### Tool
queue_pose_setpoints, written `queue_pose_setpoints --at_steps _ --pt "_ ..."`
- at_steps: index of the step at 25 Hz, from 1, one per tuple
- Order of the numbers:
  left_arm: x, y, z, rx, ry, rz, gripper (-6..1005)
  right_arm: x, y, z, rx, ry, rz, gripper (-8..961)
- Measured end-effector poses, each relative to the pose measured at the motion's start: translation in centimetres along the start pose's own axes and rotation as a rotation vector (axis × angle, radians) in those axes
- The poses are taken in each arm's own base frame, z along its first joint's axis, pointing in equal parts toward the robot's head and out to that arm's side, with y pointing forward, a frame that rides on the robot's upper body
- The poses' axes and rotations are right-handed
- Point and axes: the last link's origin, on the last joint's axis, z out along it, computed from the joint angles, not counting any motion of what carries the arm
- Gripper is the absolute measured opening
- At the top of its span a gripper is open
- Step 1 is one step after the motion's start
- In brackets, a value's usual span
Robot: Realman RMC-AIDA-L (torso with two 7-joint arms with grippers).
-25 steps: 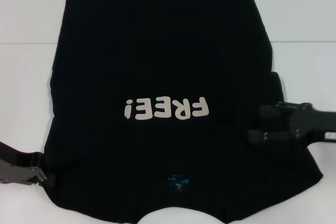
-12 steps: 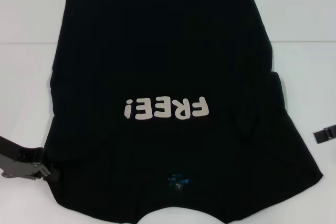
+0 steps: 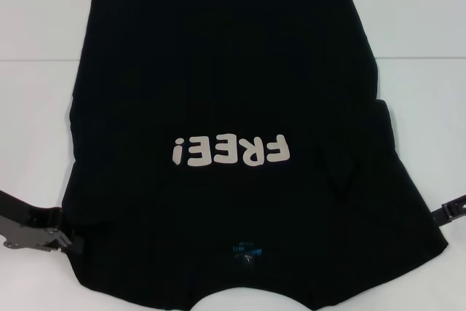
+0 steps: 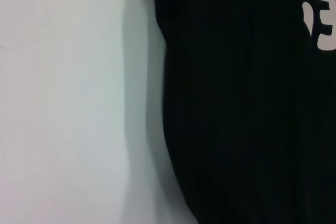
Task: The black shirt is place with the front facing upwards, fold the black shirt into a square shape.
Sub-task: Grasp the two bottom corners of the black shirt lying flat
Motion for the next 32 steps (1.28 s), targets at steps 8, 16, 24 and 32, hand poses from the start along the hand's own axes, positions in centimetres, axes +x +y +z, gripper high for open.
queue_pose_setpoints --at_steps 8,16,24,32 --pt "0.0 -0.1 0.0 -0.001 0.002 -0.002 28 0.0 0.6 1.8 0.019 0.047 -0.016 926" --pt "0.1 -0.1 -0.2 0.001 0.004 0.000 28 -0.2 1.1 2.6 0.023 0.071 -0.026 926" --pt "0.0 -0.1 -0.2 0.000 0.003 -0.002 28 -0.2 1.5 3.3 0.024 0.098 -0.045 924" --pt "-0.1 -0.2 -0.2 -0.001 -0.001 -0.004 27 -0.1 1.7 3.6 0.023 0.110 -0.053 916"
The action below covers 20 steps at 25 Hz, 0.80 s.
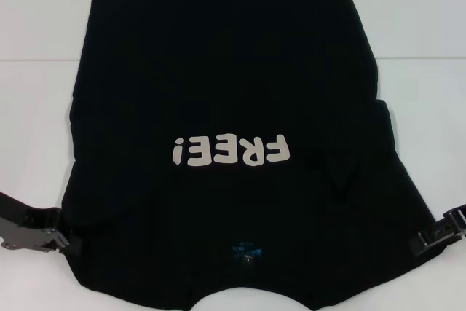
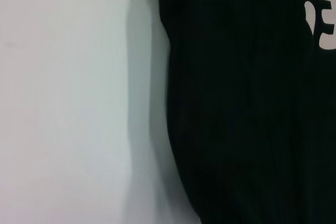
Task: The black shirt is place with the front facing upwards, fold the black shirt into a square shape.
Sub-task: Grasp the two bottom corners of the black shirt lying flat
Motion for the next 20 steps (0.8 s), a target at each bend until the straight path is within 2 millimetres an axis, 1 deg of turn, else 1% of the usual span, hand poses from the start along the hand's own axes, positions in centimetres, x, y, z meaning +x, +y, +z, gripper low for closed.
queue_pose_setpoints --at_steps 12,20 --pt "0.0 0.1 0.1 -0.003 -0.003 0.003 27 -0.6 1.4 1.0 -0.025 0.015 -0.044 904" --pt "-0.1 0.0 0.1 -0.003 -0.003 0.001 27 -1.4 2.3 1.2 -0.043 0.006 -0.062 896"
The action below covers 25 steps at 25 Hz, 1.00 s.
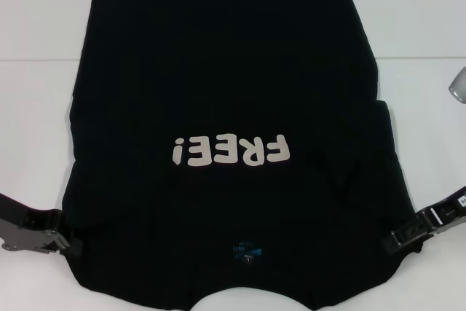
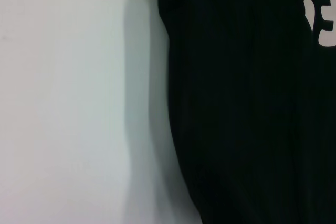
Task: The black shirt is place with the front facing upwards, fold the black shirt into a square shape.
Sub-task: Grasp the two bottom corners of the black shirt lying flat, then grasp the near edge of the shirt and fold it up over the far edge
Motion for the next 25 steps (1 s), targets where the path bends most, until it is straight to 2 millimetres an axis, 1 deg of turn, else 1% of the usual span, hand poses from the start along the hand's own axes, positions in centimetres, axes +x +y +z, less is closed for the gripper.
queue_pose_setpoints --at_steps 7,18,25 --pt "0.00 0.02 -0.01 -0.001 -0.001 0.004 28 -0.57 0.76 0.37 -0.004 0.008 -0.024 889" --pt "0.06 0.14 0.04 -0.002 -0.002 0.019 28 -0.71 0.96 0.49 0.017 0.029 -0.045 688" --pt "0.07 0.15 0.03 -0.003 -0.001 0.026 28 -0.85 1.07 0.48 0.020 0.034 -0.049 368"
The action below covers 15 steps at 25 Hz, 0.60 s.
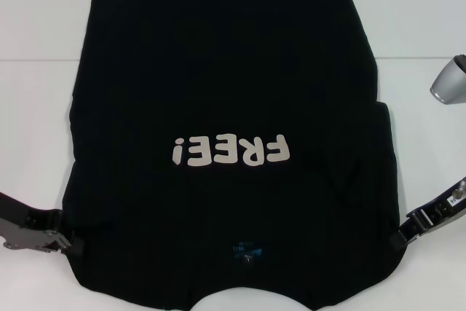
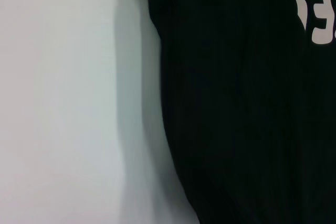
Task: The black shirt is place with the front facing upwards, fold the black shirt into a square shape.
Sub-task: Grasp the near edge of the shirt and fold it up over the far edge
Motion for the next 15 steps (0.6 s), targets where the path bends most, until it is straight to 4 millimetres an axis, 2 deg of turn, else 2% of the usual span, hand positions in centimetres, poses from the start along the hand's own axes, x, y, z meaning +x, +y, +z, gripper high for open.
queue_pose_setpoints --at_steps 4,9,15 --pt "0.0 0.0 0.0 -0.001 0.001 0.002 28 0.0 0.1 -0.1 -0.002 0.002 -0.002 204" --pt "0.1 0.1 0.0 -0.002 0.002 0.005 27 -0.1 0.1 -0.2 -0.002 0.004 -0.005 61" --pt "-0.7 1.1 -0.4 -0.084 -0.070 0.052 26 0.6 -0.4 -1.6 -0.012 0.044 -0.033 61"
